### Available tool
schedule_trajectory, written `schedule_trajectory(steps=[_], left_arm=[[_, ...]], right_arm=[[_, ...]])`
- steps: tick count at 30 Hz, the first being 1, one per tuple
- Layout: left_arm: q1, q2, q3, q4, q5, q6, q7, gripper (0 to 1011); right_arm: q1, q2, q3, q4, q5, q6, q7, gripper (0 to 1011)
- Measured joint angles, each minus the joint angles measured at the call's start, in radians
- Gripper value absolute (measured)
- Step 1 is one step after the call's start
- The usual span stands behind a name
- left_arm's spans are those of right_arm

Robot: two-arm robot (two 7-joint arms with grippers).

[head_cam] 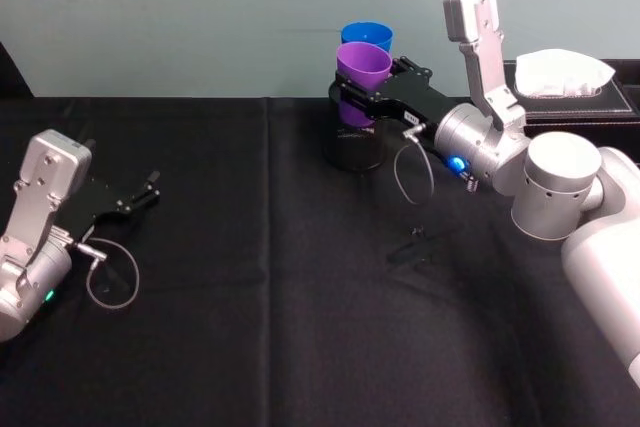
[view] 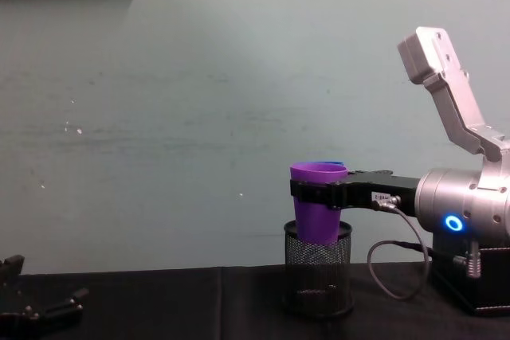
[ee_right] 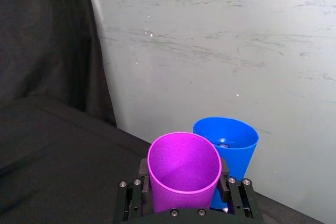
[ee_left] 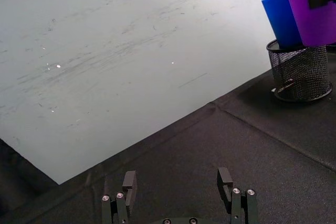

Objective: Pick up one cup with a gripper and tap it against the other cup.

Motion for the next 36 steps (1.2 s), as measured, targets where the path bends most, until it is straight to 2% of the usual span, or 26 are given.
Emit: schedule_trajectory(steps=[36], left_arm=[[0.0, 0.0, 0.0, 0.0, 0.0, 0.0, 0.0, 1005]], right_arm=[[-0.003, -0.001, 0.003, -0.003, -0.002, 0.005, -0.001, 734]])
